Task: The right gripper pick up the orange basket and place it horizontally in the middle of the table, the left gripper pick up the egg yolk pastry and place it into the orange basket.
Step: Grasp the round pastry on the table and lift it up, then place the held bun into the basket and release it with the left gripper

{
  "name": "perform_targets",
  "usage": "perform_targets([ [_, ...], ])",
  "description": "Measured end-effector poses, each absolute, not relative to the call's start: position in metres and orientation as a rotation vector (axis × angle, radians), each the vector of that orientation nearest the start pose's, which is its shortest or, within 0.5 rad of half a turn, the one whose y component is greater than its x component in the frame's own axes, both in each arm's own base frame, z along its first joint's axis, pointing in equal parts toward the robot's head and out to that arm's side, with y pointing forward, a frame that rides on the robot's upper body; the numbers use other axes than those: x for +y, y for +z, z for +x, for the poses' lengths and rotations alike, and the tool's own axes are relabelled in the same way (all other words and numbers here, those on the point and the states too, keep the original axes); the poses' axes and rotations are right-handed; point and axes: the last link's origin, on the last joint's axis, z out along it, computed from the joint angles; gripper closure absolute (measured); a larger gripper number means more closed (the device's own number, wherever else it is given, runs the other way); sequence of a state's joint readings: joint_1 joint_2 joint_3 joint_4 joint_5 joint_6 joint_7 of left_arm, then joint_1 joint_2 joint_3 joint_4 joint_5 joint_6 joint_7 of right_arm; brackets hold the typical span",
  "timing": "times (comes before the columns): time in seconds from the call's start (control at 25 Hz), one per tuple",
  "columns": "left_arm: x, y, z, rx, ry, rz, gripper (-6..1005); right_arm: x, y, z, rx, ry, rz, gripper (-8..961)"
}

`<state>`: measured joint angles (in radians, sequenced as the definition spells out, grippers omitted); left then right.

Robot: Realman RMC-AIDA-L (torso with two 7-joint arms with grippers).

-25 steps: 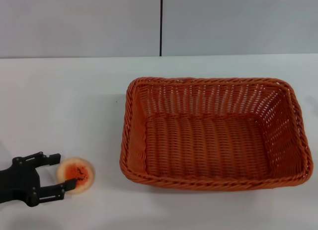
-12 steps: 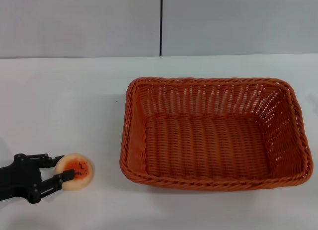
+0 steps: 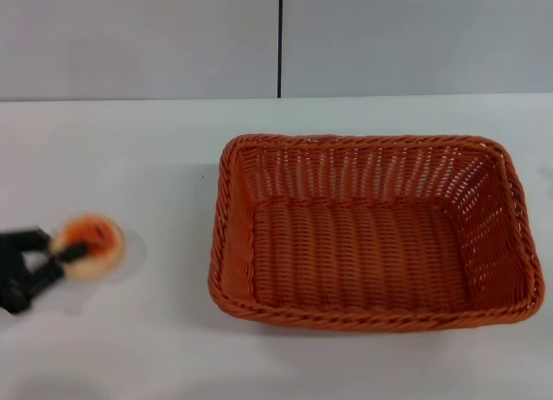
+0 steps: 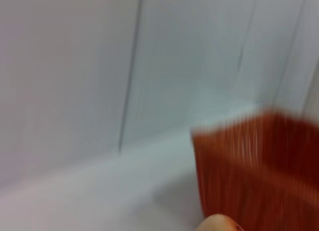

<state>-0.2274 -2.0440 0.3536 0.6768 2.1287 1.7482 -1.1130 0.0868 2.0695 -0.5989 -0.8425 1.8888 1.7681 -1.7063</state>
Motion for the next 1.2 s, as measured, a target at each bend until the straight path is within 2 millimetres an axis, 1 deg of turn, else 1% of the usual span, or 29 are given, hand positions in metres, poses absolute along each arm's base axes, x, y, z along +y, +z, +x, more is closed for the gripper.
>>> perform_targets([
  [0.04, 0.219, 0.064, -0.357, -0.645, -0.76, -2.438, 772, 0.232, 0.129, 0.312, 0.572, 1.31, -1.966, 202],
  [0.08, 0.219, 0.064, -0.357, -0.645, -0.76, -2.438, 780, 0.233, 0.129, 0.312, 0.572, 1.312, -1.967, 202],
  [0.12, 0.22, 0.079, -0.346, -0.577, -0.882, -2.39, 787, 0.233, 0.13, 0.311, 0.57, 1.314, -1.968, 201],
  [0.16, 0.22, 0.079, -0.346, -0.577, -0.882, -2.39, 794, 0.233, 0.13, 0.311, 0.57, 1.314, -1.968, 201],
  [0.24, 0.222, 0.085, -0.335, -0.513, -0.988, -2.36, 809, 0.235, 0.13, 0.309, 0.564, 1.32, -1.972, 201],
  [0.32, 0.227, 0.083, -0.321, -0.464, -1.078, -2.356, 823, 0.238, 0.129, 0.308, 0.559, 1.327, -1.976, 201],
  [0.36, 0.231, 0.077, -0.313, -0.44, -1.118, -2.375, 831, 0.239, 0.128, 0.307, 0.56, 1.332, -1.978, 201],
  [0.4, 0.239, 0.064, -0.297, -0.402, -1.185, -2.428, 838, 0.242, 0.125, 0.305, 0.566, 1.346, -1.983, 201],
  [0.44, 0.239, 0.064, -0.297, -0.402, -1.185, -2.428, 846, 0.242, 0.125, 0.305, 0.566, 1.346, -1.983, 201],
  [0.52, 0.248, 0.049, -0.281, -0.366, -1.258, -2.489, 861, 0.244, 0.123, 0.304, 0.571, 1.356, -1.986, 201],
  [0.56, 0.252, 0.04, -0.272, -0.351, -1.291, -2.524, 864, 0.245, 0.123, 0.304, 0.572, 1.358, -1.988, 201],
  [0.6, 0.259, 0.024, -0.26, -0.328, -1.332, -2.577, 868, 0.245, 0.123, 0.304, 0.571, 1.359, -1.989, 201],
  [0.64, 0.259, 0.024, -0.26, -0.328, -1.332, -2.577, 871, 0.245, 0.123, 0.304, 0.571, 1.359, -1.989, 201],
  [0.72, 0.263, 0.009, -0.251, -0.312, -1.345, -2.616, 878, 0.244, 0.122, 0.304, 0.573, 1.359, -1.987, 201],
  [0.84, 0.267, -0.018, -0.242, -0.268, -1.31, -2.687, 889, 0.243, 0.122, 0.305, 0.577, 1.359, -1.983, 201],
  [0.96, 0.27, -0.034, -0.237, -0.248, -1.27, -2.739, 899, 0.243, 0.121, 0.305, 0.58, 1.359, -1.987, 201],
  [1.0, 0.272, -0.04, -0.235, -0.262, -1.25, -2.754, 875, 0.242, 0.12, 0.305, 0.583, 1.359, -1.988, 201],
  [1.16, 0.274, -0.044, -0.235, -0.266, -1.22, -2.77, 778, 0.241, 0.12, 0.306, 0.588, 1.357, -1.987, 201],
  [1.2, 0.275, -0.043, -0.235, -0.266, -1.22, -2.764, 697, 0.24, 0.119, 0.307, 0.59, 1.355, -1.987, 201],
])
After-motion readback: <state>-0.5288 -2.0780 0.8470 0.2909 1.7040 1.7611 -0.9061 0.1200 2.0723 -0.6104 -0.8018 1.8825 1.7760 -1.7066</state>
